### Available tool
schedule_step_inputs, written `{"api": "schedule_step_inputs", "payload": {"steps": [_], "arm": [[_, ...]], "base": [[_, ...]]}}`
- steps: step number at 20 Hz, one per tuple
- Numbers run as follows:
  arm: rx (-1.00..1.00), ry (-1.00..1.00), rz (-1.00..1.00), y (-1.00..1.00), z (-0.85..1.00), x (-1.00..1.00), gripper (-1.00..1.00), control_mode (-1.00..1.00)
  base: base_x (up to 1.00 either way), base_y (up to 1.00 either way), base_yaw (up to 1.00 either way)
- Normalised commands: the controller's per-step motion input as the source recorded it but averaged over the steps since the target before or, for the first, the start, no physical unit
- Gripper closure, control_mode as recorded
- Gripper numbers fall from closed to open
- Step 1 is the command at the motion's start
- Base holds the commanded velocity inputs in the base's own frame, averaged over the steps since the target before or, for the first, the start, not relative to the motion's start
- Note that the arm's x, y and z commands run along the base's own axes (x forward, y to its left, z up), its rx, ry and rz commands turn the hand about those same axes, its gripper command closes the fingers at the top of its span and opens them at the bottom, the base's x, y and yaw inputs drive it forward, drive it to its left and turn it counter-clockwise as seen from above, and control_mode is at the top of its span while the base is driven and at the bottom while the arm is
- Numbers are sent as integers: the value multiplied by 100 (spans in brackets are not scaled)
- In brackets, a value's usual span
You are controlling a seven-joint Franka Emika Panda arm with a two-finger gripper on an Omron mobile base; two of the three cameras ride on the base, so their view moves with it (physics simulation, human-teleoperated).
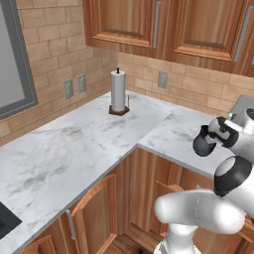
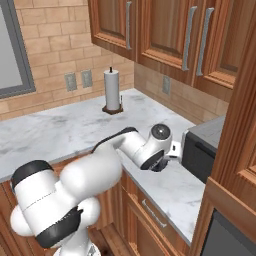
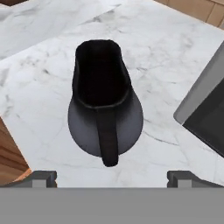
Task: Move the bread and lobster from the second highest shelf to the top shelf to make space. Then, place the pitcher from the counter on the cleared second highest shelf.
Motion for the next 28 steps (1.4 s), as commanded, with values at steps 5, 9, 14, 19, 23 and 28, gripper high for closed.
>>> {"api": "schedule_step_inputs", "payload": {"steps": [5,9,14,19,23,28], "arm": [[0,0,7,0,-17,31,-100,-100],[0,0,6,0,-28,20,-100,-100],[0,0,6,0,-28,14,100,-100],[0,0,5,0,-29,15,100,-100],[0,-5,0,3,-26,6,100,-100],[0,-11,0,20,-17,-3,100,-100]], "base": [[0,0,0],[0,0,0],[0,0,0],[0,0,0],[0,0,0],[0,0,0]]}}
